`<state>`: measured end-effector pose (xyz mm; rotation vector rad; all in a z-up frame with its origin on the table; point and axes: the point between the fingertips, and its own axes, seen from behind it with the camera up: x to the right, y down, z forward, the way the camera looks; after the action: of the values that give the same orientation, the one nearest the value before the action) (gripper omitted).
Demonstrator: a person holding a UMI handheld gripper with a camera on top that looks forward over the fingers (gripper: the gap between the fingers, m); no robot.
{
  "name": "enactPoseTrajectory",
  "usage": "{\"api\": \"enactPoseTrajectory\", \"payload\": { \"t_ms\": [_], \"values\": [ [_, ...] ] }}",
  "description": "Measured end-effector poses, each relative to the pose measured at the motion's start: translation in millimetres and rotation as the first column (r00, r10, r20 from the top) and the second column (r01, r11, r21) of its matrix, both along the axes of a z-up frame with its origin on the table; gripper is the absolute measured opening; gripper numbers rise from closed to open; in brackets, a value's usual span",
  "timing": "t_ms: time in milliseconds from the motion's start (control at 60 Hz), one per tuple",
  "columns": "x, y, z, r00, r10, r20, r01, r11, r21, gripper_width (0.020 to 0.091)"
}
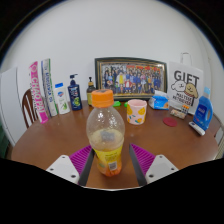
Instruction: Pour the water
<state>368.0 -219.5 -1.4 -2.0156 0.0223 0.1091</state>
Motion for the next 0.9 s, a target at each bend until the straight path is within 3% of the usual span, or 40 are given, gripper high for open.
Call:
{"api": "enactPoseTrajectory", "payload": {
  "t_ms": [83, 133, 250, 267, 300, 333, 533, 650, 783, 900],
  "values": [
    [-7, 14, -4, 1.000, 0.006, -0.001, -0.006, 1.000, 0.025, 0.0593],
    [-11, 17, -4, 1.000, 0.017, 0.010, -0.018, 0.999, 0.038, 0.0474],
    [-14, 21, -3, 0.999, 0.019, 0.047, -0.022, 0.998, 0.056, 0.0413],
    [-14, 22, -2, 0.999, 0.020, 0.047, -0.023, 0.998, 0.056, 0.0367],
    [-13, 23, -2, 0.999, 0.020, 0.040, -0.022, 0.998, 0.051, 0.0366],
    [-12, 24, -1, 0.999, 0.015, 0.036, -0.016, 0.999, 0.049, 0.0318],
    [-36, 55, 41, 0.998, 0.045, -0.047, -0.042, 0.996, 0.074, 0.0316],
    [-66, 93, 98, 0.944, 0.069, -0.324, -0.037, 0.994, 0.103, 0.0315],
    [-83, 148, 157, 0.734, 0.088, -0.673, -0.015, 0.994, 0.113, 0.0314],
    [-82, 196, 177, 0.451, 0.043, -0.892, 0.017, 0.998, 0.057, 0.0313]
  ]
}}
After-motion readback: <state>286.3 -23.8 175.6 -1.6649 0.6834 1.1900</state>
